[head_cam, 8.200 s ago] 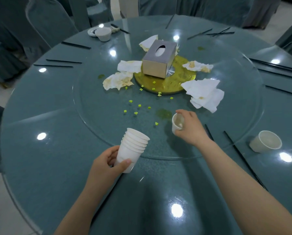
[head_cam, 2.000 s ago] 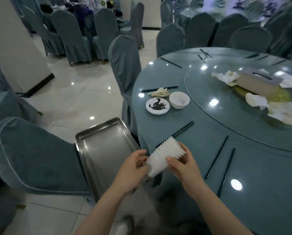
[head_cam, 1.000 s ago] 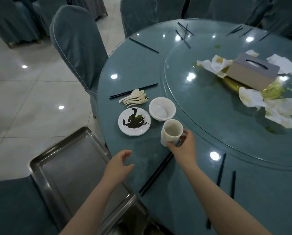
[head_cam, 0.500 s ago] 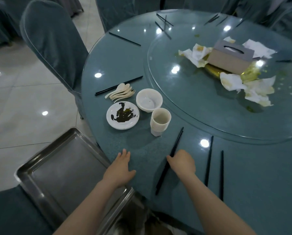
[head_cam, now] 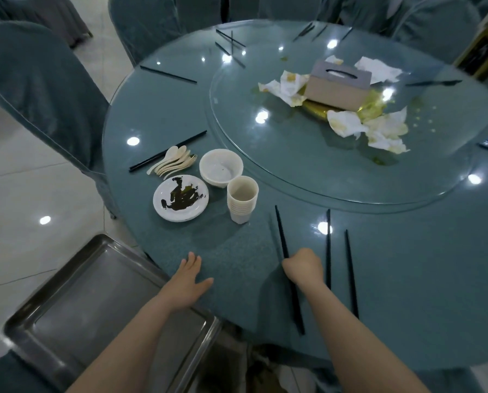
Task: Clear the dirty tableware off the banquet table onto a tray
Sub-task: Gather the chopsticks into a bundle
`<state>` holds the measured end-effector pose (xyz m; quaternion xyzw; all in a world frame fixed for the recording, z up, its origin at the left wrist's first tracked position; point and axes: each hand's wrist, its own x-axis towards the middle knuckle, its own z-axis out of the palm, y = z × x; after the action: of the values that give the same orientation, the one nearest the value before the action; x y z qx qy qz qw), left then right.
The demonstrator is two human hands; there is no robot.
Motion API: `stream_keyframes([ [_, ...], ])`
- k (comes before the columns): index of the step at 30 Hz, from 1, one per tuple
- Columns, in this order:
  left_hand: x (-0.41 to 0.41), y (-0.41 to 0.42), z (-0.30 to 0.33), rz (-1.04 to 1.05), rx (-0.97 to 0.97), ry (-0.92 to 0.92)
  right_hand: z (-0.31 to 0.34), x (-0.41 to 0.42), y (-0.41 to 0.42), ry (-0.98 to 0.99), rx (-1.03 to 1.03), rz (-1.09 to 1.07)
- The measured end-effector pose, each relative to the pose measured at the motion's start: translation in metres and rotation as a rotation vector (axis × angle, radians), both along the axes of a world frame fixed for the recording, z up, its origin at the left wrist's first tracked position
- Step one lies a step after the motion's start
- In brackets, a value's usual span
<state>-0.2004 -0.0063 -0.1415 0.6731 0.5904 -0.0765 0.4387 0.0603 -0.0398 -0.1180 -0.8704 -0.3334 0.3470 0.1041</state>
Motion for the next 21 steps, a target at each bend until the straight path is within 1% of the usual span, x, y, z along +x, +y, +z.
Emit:
stream_keyframes([
  [3, -0.001, 0.003, 0.001, -0.013, -0.019, -0.013, 0.004, 0.019, -0.009, 0.016, 0.118, -0.049],
  [7, 0.000, 0.001, 0.000, -0.036, 0.013, 0.008, 0.007, 0.058, -0.033, -0.114, 0.194, -0.171],
  [10, 0.000, 0.000, -0.001, -0.035, 0.035, 0.015, -0.002, 0.080, -0.053, -0.216, 0.141, -0.200],
  [12, -0.001, -0.001, -0.001, -0.027, 0.035, 0.009, -0.010, 0.083, -0.061, -0.242, 0.077, -0.215],
  [15, -0.001, -0.001, 0.001, -0.012, 0.037, -0.002, -0.016, 0.077, -0.064, -0.244, 0.007, -0.210],
  [18, 0.000, -0.005, 0.004, 0.034, 0.075, -0.031, -0.019, 0.074, -0.060, -0.236, 0.040, -0.194],
  [21, -0.002, -0.013, 0.008, 0.109, 0.091, -0.102, -0.016, 0.076, -0.057, -0.195, 0.043, -0.221],
])
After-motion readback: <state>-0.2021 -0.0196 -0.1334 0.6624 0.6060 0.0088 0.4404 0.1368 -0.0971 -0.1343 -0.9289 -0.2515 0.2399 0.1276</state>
